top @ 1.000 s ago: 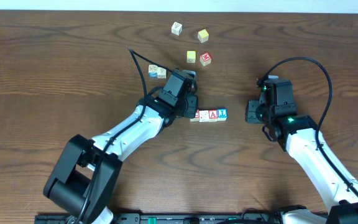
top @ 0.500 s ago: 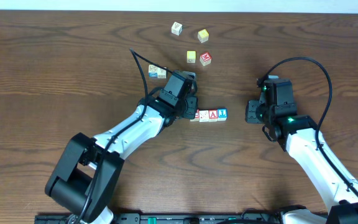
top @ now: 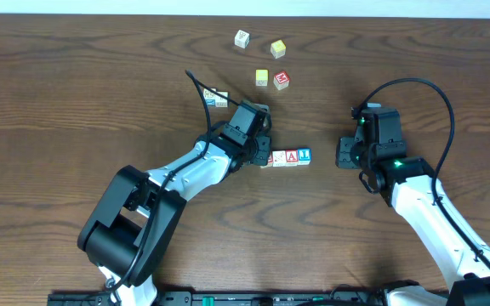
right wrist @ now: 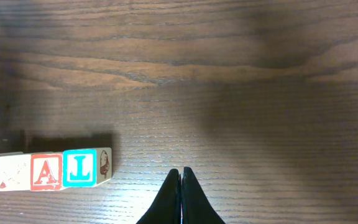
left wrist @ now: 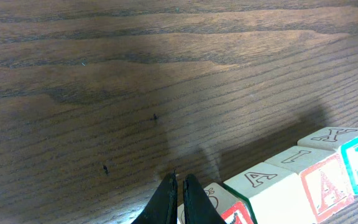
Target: Lift 4 blocks
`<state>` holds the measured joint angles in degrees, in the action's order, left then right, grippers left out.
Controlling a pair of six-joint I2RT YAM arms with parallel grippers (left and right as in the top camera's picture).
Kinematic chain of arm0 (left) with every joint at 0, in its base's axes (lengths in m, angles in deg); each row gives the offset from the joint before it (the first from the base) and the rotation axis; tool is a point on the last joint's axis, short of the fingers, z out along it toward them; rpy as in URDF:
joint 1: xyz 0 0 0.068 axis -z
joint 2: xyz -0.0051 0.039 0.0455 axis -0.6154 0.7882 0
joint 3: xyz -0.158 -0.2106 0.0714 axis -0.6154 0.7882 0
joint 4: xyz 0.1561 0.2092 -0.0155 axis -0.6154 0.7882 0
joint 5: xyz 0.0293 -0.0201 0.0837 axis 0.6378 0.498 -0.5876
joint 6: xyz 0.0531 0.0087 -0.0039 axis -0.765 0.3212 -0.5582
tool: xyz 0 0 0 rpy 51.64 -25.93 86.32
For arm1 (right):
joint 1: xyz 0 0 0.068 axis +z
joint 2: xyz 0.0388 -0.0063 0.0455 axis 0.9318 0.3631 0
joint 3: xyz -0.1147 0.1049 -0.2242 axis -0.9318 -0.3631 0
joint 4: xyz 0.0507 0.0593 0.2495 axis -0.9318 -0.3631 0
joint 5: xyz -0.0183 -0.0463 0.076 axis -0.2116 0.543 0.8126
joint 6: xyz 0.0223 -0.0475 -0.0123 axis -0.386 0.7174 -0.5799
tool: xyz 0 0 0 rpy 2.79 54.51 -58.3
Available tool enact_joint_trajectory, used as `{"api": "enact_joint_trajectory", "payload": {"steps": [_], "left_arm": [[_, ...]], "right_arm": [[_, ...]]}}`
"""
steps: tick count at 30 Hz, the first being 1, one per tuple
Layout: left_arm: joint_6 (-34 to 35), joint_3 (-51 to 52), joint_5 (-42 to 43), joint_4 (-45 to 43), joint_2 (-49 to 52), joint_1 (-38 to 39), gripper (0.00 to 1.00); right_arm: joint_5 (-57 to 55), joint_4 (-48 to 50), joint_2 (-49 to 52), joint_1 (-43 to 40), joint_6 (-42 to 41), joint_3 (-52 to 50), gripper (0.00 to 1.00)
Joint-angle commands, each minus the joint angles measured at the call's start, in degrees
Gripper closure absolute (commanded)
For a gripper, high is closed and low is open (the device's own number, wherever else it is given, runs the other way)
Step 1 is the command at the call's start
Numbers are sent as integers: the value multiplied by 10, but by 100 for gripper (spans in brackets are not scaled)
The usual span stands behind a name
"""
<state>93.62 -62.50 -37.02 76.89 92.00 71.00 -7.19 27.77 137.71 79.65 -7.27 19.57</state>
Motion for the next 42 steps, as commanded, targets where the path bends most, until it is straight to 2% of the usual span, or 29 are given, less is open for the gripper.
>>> {"api": "enact_joint_trajectory", "payload": {"steps": [1,25,32,42], "left_arm": [[5,-12,7,-1,1,-1,93],[-2,-12,52,-14,1,-1,93],[-1,-12,-27,-14,1,-3,93],[5,-12,-30,14,1,-21,93]], "right_arm": [[-6,0,-5,-5,6,11,99],[-7,0,-5,-5,6,11,99],[-11,-1,-5,-5,6,10,99],[-13,-1,-5,-5,6,10,99]]}}
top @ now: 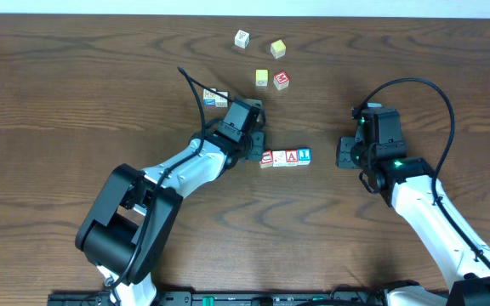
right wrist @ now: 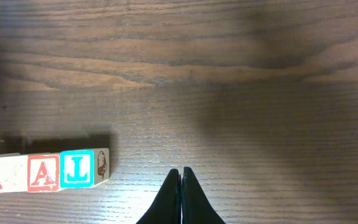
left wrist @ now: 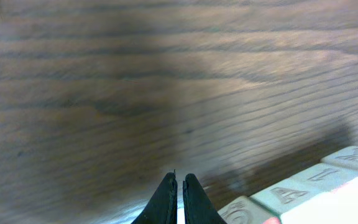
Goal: Lift 4 blocks
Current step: 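Hold the left gripper above the U block at the row's end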
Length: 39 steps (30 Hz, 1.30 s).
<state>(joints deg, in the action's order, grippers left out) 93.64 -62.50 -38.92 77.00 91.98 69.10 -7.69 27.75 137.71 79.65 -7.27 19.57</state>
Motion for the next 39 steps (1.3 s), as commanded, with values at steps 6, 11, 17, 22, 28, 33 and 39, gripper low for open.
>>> {"api": "enact_joint_trajectory", "payload": {"steps": [6,11,17,22,28,33,39], "left_arm": [[12,-12,-11,58,1,-2,93],[12,-12,3,64,1,-2,93],[12,-12,39,65,1,-1,93],[12,-12,65,65,1,-1,93],[12,-12,85,65,1,-1,93],[12,-12,86,65,1,-1,93],[11,-12,86,59,1,-1,93]], "right_arm": [[-8,0,-5,-5,6,10,99],[-8,0,-5,-5,6,10,99],[-8,0,-5,-5,6,10,99],[-8,0,-5,-5,6,10,99],[-8,0,-5,-5,6,10,99],[-8,0,-5,-5,6,10,99],[-8,0,-5,-5,6,10,99]]}}
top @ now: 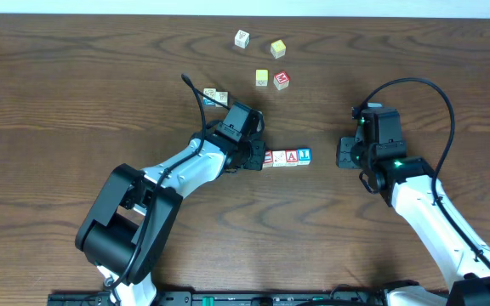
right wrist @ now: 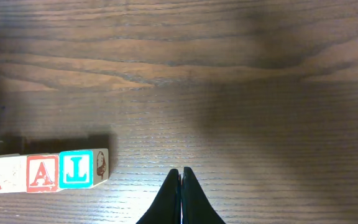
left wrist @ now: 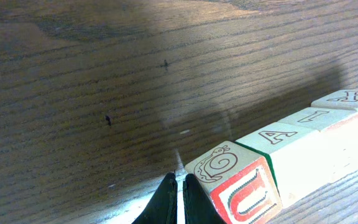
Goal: Lift 4 blocks
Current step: 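Hold the left gripper above the U block at the row's end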
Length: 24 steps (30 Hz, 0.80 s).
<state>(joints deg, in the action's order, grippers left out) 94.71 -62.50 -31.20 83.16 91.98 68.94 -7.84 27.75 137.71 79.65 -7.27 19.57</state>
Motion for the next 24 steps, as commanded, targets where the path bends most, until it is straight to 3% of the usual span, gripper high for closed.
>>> {"api": "enact_joint_trajectory", "payload": {"steps": [1,16,24], "left_arm": [[1,-12,9,-6,1,0,93],[1,-12,9,-20,1,0,93],[1,-12,9,-20,1,0,92]], "right_arm": [[-6,0,-5,-5,6,10,99],[-6,-4,-5,-5,5,10,99],[2,-57,-5,-4,-44,10,99]]}}
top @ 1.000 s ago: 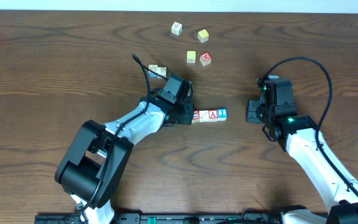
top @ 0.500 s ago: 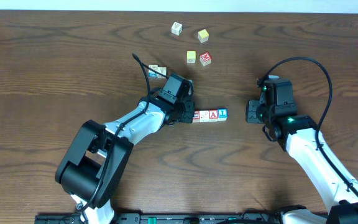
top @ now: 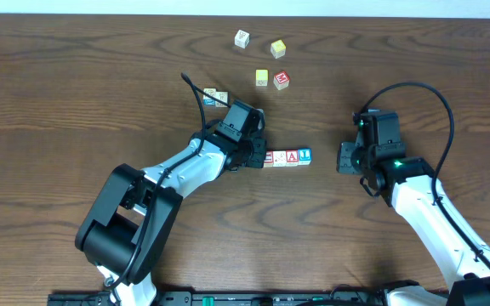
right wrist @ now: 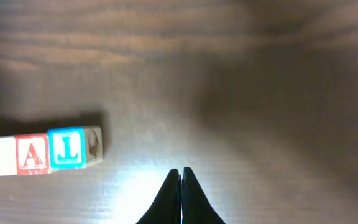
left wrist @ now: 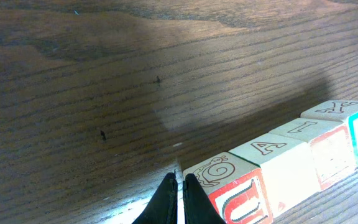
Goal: Lift 4 blocks
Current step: 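Hold the left gripper above the U block at the row's end, then move the right gripper left to the blue L block's right end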
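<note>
A row of alphabet blocks [top: 286, 157] lies mid-table, end to end. In the left wrist view the row [left wrist: 272, 168] runs from a red U block [left wrist: 229, 186] up to a blue block at the right edge. My left gripper [left wrist: 178, 180] is shut and empty, its tips against the U block's left end. In the right wrist view the row's right end shows, a red A block [right wrist: 32, 152] and a blue L block [right wrist: 67, 148]. My right gripper [right wrist: 181, 174] is shut and empty, off to the right of the row.
Several loose blocks lie at the far side: a white one [top: 242, 38], two yellow ones [top: 277, 48] [top: 262, 77] and a red one [top: 282, 80]. Another block pair [top: 214, 98] sits just behind the left arm [top: 185, 166].
The right wrist view is now blurred and the row sits a little higher in it; the right gripper has shifted slightly. The left gripper stays shut at the U block's end.
Both grippers were shut throughout. The left gripper was at the row's left end, then a little farther back from it, then against the red U block, where it stays. The row has stayed on the table. The right arm held still until its small shift now.
</note>
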`<state>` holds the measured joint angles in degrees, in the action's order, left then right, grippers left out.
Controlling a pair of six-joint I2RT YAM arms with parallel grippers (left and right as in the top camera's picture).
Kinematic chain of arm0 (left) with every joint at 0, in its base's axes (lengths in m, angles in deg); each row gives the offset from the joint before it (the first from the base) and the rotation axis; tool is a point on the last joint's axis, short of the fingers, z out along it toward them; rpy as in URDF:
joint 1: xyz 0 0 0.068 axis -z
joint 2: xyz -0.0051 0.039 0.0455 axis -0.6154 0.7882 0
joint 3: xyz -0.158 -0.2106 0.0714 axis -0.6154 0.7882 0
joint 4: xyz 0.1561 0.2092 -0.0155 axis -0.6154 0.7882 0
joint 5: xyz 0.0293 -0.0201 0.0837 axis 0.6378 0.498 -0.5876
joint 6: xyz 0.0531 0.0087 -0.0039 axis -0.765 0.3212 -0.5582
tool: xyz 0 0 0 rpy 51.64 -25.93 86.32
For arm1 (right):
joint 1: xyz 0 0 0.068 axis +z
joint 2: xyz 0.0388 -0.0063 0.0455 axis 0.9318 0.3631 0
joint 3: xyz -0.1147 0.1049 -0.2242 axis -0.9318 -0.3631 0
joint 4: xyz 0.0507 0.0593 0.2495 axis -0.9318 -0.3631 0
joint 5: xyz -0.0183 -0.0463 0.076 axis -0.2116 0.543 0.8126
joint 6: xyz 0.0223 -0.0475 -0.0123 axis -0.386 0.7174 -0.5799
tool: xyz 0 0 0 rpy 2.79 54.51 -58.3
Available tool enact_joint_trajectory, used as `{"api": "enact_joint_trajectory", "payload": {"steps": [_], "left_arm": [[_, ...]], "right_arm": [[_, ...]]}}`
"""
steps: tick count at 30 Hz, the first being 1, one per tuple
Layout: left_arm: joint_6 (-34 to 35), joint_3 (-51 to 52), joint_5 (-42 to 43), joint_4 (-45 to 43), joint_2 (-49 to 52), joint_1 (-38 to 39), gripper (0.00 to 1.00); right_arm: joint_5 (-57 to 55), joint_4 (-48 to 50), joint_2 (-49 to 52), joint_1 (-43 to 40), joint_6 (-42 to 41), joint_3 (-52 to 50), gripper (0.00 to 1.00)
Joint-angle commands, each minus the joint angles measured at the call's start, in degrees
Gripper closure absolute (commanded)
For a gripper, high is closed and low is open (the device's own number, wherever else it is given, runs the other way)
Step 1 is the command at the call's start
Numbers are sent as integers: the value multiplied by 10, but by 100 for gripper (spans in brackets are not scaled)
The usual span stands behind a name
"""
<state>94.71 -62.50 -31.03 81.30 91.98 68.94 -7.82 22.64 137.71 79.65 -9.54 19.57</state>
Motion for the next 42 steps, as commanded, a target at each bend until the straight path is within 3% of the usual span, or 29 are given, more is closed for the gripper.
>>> {"api": "enact_joint_trajectory", "payload": {"steps": [1,14,42], "left_arm": [[1,-12,7,-1,1,0,93],[1,-12,7,-2,1,0,93],[1,-12,7,-2,1,0,93]], "right_arm": [[13,-5,-5,-4,-21,10,99],[109,49,97,-3,-32,10,99],[194,124,153,-2,52,10,99]]}}
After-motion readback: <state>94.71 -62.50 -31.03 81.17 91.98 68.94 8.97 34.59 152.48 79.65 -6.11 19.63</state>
